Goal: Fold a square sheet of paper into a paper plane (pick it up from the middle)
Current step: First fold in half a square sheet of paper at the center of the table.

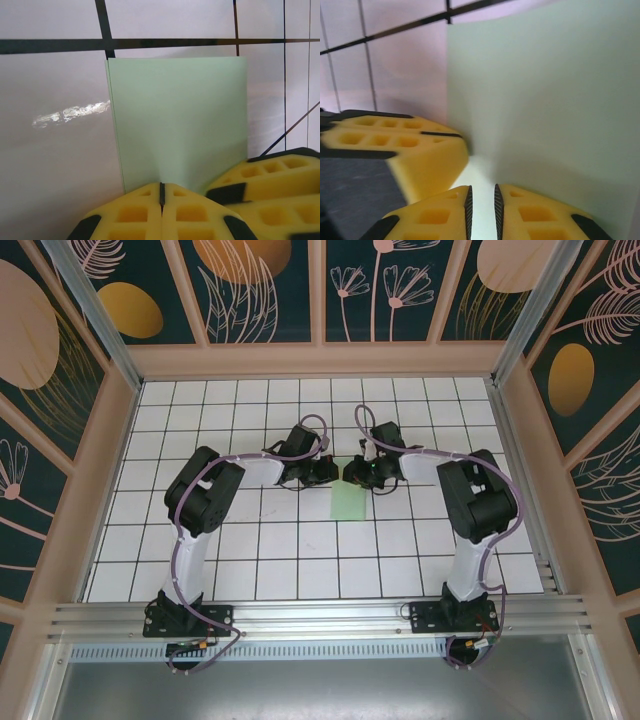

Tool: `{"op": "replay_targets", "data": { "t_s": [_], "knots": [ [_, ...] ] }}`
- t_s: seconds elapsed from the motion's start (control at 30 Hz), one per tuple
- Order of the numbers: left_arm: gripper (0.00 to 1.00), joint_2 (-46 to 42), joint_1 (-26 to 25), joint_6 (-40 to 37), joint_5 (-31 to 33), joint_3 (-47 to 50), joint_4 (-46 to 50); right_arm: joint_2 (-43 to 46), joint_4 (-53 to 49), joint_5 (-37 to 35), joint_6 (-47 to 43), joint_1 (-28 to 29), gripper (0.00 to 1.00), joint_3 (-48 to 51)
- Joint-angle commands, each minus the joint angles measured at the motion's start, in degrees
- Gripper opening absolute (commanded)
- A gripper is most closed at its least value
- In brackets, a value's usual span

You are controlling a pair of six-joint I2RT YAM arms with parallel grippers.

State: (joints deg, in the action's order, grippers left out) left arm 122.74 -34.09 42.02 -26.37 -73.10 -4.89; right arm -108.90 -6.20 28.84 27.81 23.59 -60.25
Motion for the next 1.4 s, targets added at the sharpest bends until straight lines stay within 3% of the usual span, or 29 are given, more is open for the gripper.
{"op": "replay_targets", "data": {
  "t_s": [0.0, 0.4, 0.67, 1.1, 1.37],
  "knots": [
    [0.02, 4.4, 1.0, -1.2, 8.0, 2.2, 10.2, -0.8, 0.0, -0.7, -0.1, -0.5, 0.21, 0.7],
    [0.0, 4.7, 1.0, -0.4, 10.8, 3.2, 11.4, 4.6, 4.0, 0.0, -2.1, -6.9, 0.19, 10.8],
    [0.0, 4.5, 1.0, -0.9, 9.3, 3.1, 10.6, 10.6, 7.0, 2.4, 0.1, -6.3, 0.19, 8.2],
    [0.0, 4.8, 1.0, -1.0, 8.9, 2.7, 10.9, -1.7, 11.7, 1.8, 3.4, -4.2, 0.12, 0.9],
    [0.0, 4.7, 1.0, -0.9, 9.7, 3.7, 11.1, -1.1, 15.3, -1.0, 4.0, -9.6, 0.1, 6.9]
  ]
}}
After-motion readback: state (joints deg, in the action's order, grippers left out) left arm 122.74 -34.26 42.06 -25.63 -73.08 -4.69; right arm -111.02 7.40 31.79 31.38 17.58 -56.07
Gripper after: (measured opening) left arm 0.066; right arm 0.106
